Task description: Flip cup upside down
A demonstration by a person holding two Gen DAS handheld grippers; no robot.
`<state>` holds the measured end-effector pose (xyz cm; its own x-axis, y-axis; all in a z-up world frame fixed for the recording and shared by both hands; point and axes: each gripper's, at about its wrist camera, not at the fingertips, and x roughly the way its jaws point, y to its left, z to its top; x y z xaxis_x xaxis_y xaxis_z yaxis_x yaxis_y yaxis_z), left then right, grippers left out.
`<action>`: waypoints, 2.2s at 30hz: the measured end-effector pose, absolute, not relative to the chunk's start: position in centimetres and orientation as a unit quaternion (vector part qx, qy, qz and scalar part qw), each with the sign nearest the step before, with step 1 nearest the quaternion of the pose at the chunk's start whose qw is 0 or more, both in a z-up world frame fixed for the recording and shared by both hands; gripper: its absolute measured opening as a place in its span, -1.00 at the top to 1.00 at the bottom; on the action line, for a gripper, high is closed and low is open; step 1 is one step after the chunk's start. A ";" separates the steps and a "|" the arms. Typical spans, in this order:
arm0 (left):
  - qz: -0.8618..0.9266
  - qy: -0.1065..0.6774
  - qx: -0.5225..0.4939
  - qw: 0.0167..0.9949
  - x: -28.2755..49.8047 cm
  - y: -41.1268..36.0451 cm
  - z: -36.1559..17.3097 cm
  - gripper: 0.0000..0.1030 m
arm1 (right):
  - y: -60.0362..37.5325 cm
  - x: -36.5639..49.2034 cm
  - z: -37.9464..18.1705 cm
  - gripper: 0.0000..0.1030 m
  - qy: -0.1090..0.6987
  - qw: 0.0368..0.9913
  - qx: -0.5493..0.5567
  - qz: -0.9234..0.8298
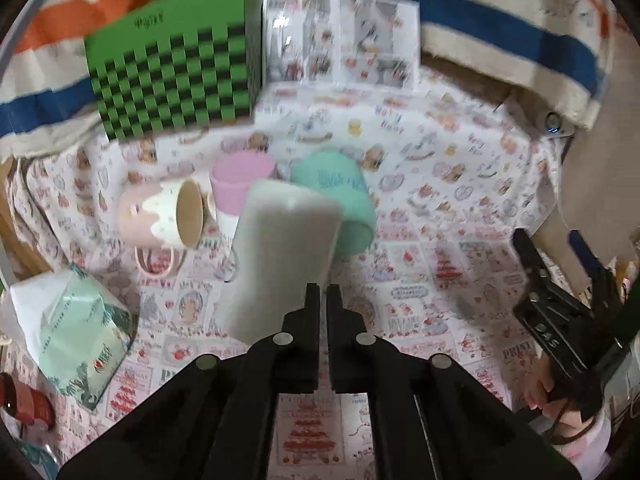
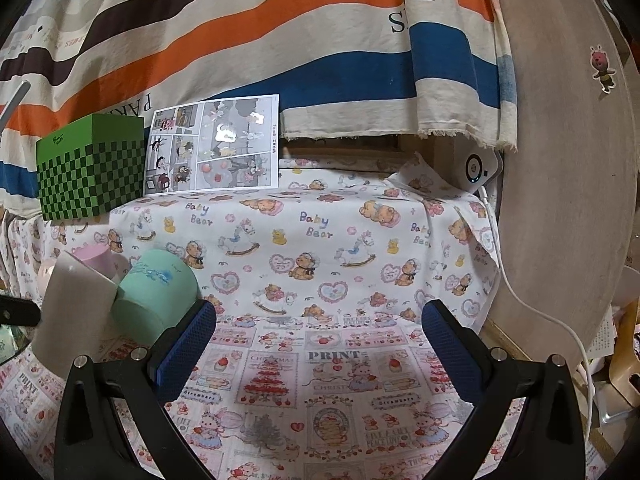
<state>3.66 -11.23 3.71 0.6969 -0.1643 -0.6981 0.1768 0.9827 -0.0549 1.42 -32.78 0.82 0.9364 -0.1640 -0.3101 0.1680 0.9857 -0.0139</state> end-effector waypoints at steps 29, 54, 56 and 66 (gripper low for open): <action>-0.118 0.465 0.024 0.877 14.5 -10.3 2.1 -0.61 | -32.4 2.9 0.3 -1.00 0.191 0.981 -0.002 -0.048; -0.192 0.301 -0.025 0.934 3.1 -9.4 2.4 -0.37 | -32.2 2.1 0.7 -1.00 0.169 0.985 -0.013 -0.035; -0.191 0.290 -0.022 0.938 3.0 -9.2 2.0 -0.34 | -32.2 2.1 0.7 -1.00 0.170 0.985 -0.013 -0.035; -0.193 0.244 -0.048 0.949 1.8 -6.0 2.2 -0.86 | -31.9 1.7 0.7 -1.00 0.162 0.986 -0.016 -0.034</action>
<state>1.75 -6.04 2.15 0.8064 -0.3897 -0.4447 0.3428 0.9209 -0.1853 1.71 -31.93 0.74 0.9448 -0.0731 -0.3193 0.0626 0.9971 -0.0429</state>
